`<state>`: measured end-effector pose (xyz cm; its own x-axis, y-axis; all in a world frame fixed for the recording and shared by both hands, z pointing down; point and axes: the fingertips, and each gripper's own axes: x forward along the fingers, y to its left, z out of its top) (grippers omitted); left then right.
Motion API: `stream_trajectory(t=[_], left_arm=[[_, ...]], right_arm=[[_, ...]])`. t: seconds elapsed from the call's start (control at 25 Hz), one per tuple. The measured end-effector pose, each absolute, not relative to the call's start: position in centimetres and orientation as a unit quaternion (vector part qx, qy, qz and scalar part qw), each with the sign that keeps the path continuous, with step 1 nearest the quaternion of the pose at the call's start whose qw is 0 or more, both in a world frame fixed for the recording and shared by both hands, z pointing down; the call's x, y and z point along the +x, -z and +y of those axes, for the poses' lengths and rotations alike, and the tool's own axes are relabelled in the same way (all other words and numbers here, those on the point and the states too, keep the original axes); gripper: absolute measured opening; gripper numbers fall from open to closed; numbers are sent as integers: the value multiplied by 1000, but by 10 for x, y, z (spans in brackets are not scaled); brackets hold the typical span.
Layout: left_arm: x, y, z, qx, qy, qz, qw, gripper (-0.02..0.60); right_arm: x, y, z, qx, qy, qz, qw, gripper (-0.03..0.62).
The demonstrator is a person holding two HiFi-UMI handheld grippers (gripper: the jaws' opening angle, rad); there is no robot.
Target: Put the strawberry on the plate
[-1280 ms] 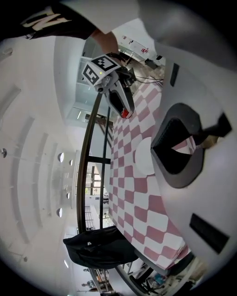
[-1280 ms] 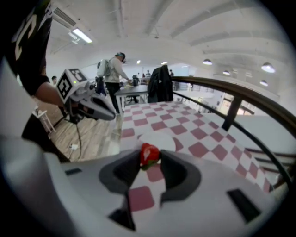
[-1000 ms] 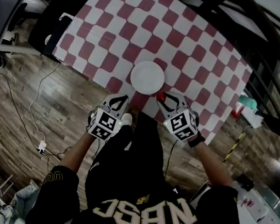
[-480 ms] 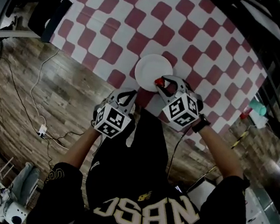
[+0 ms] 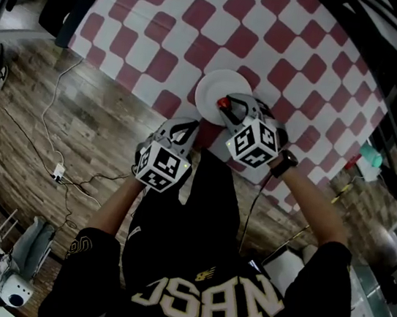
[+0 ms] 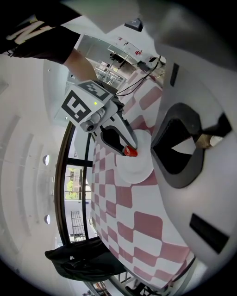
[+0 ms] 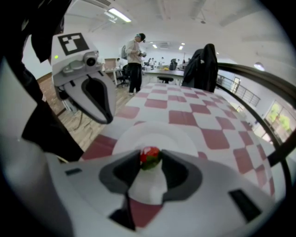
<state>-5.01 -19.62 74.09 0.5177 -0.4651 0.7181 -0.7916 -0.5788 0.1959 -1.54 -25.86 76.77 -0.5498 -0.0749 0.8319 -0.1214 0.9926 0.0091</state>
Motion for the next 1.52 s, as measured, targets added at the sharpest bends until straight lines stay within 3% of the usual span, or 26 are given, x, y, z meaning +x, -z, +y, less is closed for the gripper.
stream_trajectory(t=[0.36,0.76,0.96,1.2,1.52], left_arm=[[-48,-724,-195,835,-303,-383,251,9],[-53,-657,-218,849,-257,-413,208,9],[-57,-614,-226,856,-229,-427,177,9],[-60,-550,-227,862,-168,-453,151,9],[-59,-476,-222,872,-86,-467,116,9]], right_arm=[[-14,-756,-257,63,-26,-879,472,144],[-3,-684,-263,131,-16,-885,446,143],[3,-642,-256,194,-22,-890,413,85],[10,-589,-241,278,-38,-895,347,48],[40,-501,-252,436,-87,-873,200,18]])
